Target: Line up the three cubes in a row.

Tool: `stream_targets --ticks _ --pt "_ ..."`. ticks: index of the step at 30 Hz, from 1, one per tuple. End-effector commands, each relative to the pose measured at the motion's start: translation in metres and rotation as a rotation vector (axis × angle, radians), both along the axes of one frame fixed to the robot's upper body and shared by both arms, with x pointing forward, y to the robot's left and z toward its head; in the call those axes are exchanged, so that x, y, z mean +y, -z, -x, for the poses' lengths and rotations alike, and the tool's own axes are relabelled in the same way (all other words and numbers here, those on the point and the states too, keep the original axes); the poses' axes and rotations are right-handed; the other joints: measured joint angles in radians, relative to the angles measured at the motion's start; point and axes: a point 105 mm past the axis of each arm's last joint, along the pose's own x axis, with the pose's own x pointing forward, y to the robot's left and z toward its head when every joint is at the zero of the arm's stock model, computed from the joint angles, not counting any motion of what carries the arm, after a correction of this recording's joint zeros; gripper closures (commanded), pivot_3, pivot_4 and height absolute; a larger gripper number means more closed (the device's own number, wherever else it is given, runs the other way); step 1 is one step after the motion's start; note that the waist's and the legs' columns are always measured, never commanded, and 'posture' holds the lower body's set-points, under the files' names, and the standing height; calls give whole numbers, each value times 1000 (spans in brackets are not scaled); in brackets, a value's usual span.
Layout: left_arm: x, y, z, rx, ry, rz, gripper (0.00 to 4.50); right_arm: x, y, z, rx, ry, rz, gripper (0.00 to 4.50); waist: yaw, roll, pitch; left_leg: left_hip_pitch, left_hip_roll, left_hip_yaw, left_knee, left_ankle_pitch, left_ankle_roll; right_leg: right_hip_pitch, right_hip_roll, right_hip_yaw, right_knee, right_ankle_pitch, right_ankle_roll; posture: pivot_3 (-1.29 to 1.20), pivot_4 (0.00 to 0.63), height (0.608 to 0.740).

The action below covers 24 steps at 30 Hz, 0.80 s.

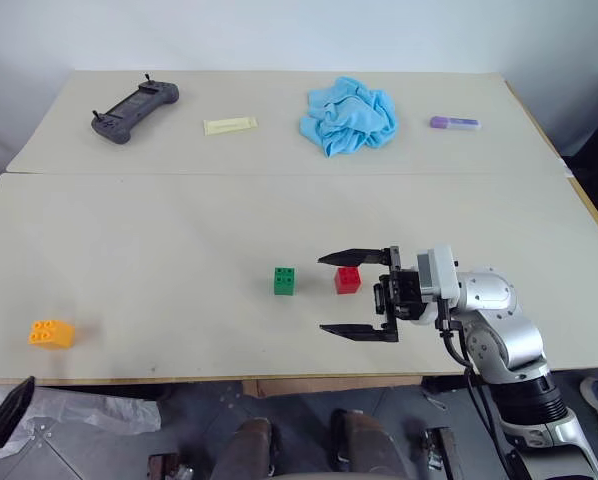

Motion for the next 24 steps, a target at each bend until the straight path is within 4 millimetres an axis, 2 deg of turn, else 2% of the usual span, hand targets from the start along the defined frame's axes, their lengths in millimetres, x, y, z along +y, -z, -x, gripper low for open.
stream_targets --ticks 1,6,12,15,23,24 --pt "-7 -13 -20 -46 32 -75 2 2 -7 5 -14 -21 -14 0 -1 0 0 0 0 0 0 0 0 0 0 0 0 0 0 0 150 740" --pt "-2 -2 -43 -53 -28 -45 2 6 -9 7 -9 -33 -12 0 -4 0 0 0 0 0 -1 0 0 0 0 0 0 0 0 0 150 740" --pt "3 21 -54 -6 -77 -28 2 7 -14 6 -23 -14 -14 0 -4 0 0 0 0 1 -1 0 0 -1 1 0 3 0 0 0 150 740" --pt "2 24 -55 -14 -63 -18 595 5 -14 3 -30 15 -11 0 -2 -1 -1 -1 0 0 -1 0 0 -1 1 -1 2 0 0 0 150 740" --pt "5 14 -65 -43 -29 6 3030 5 -14 4 -36 33 -17 0 -2 -1 -1 -1 0 0 -1 0 0 -1 1 -1 2 0 0 0 150 740" --pt "4 12 -66 -46 -8 -3 3029 5 -13 4 -35 35 -14 0 -2 -1 -1 -1 0 0 -1 0 0 -2 1 -1 2 0 0 0 150 740"
